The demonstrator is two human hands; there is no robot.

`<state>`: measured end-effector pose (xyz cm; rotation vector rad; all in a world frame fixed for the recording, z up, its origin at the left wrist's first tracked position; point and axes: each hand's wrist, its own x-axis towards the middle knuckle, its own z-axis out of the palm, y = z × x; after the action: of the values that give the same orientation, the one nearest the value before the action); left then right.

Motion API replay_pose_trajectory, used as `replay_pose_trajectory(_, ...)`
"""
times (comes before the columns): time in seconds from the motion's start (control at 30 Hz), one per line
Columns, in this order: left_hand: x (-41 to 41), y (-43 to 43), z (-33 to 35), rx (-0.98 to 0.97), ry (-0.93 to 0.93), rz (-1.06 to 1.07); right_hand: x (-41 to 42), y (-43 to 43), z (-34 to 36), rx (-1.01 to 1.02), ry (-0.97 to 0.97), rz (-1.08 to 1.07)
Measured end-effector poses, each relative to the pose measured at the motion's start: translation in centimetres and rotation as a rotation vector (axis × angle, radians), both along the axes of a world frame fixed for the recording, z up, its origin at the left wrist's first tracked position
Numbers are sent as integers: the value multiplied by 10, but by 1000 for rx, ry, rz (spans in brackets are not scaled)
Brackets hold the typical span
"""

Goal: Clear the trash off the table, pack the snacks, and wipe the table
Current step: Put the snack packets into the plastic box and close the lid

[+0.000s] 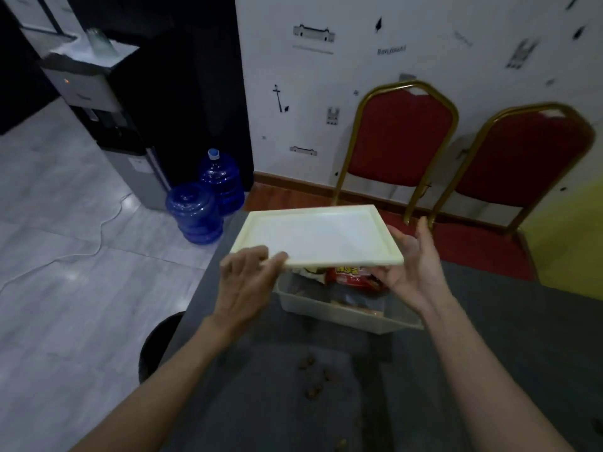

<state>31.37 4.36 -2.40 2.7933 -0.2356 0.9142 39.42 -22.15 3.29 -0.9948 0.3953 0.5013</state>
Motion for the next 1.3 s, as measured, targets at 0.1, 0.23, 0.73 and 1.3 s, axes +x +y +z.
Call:
replay_pose_trajectory(0.1, 2, -16, -7, 129, -1, -169, -8, -19, 5, -287, -67, -81)
replay_pose_trajectory(0.23, -1, -32, -27, 167, 168, -279, -29, -31, -17, -593, -84, -200)
replay_pose_trajectory(0.73, 30, -35, -25, -332, 672, -142, -45, -21, -55, -1228, -325, -153)
replay_pose_trajectory(1.3, 53, -50, -32, -684, 564, 10, -1, -30, -41, -949, 116, -332)
